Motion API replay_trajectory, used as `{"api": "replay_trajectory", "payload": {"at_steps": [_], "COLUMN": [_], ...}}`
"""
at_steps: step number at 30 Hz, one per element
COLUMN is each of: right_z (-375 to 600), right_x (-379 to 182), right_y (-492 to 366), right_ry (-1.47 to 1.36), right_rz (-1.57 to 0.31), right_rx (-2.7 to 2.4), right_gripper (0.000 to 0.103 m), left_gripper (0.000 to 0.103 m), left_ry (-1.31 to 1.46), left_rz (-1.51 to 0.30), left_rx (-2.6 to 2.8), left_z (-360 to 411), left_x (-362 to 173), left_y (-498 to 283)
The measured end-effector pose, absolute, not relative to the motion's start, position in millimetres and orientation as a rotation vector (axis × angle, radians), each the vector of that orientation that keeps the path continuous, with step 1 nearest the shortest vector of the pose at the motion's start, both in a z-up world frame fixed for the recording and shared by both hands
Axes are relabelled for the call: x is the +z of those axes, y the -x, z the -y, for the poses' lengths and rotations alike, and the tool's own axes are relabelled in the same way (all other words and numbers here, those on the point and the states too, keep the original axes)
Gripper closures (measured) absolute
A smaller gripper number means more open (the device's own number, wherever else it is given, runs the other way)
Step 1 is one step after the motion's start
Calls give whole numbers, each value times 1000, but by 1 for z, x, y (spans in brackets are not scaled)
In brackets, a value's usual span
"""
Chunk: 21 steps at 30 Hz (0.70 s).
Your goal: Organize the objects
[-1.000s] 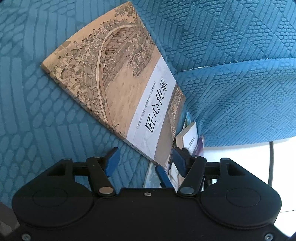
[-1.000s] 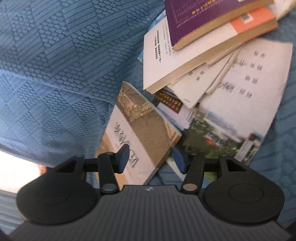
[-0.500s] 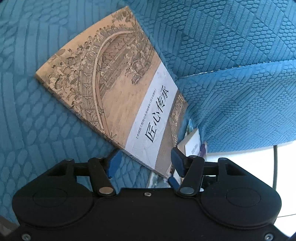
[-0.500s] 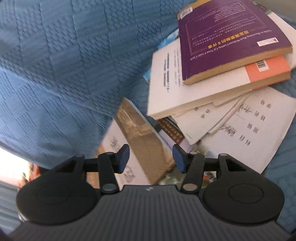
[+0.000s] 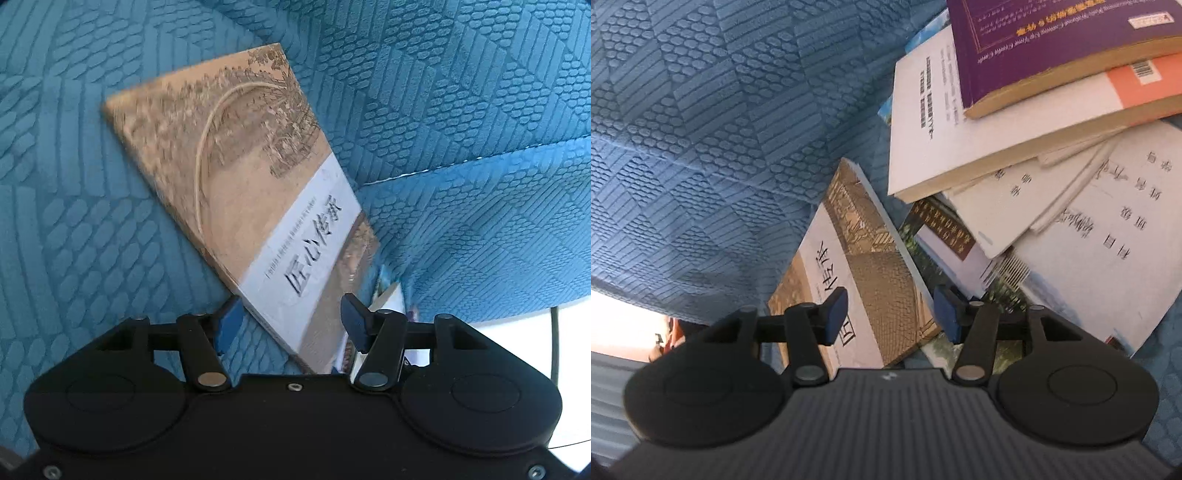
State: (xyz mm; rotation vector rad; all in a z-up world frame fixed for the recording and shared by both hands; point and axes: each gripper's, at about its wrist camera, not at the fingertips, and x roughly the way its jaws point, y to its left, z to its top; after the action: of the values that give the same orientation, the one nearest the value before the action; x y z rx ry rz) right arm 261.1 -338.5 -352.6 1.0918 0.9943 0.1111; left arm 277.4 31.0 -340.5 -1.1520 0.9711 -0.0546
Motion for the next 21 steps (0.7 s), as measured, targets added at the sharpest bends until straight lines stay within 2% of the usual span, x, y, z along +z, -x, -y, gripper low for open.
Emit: {"api": "replay_trajectory", "payload": {"at_steps": [7,15,18,21], "right_z": [323,329,335,337], "right_x": [-353,-346,-346,-346], "right_y": [-261,-261,-257,-253], "right_ry": [-1321,-1202,-1179,-1199], "right_rz": [-953,-973,-978,-980], "right_rx": [354,190,152,159], "right_gripper": [46,46,46,46], "left_gripper": [49,51,56,54], "left_ry": [1173,1145,1120,1189], "left_rz": [-974,-995,-961,-934], "left_rx": [-101,-49,-16,30], "left_z": [-26,-31,-35,-42], "left_x": [-341,-343,-342,-344], "left_y": [-277,-274,-277,-277]}}
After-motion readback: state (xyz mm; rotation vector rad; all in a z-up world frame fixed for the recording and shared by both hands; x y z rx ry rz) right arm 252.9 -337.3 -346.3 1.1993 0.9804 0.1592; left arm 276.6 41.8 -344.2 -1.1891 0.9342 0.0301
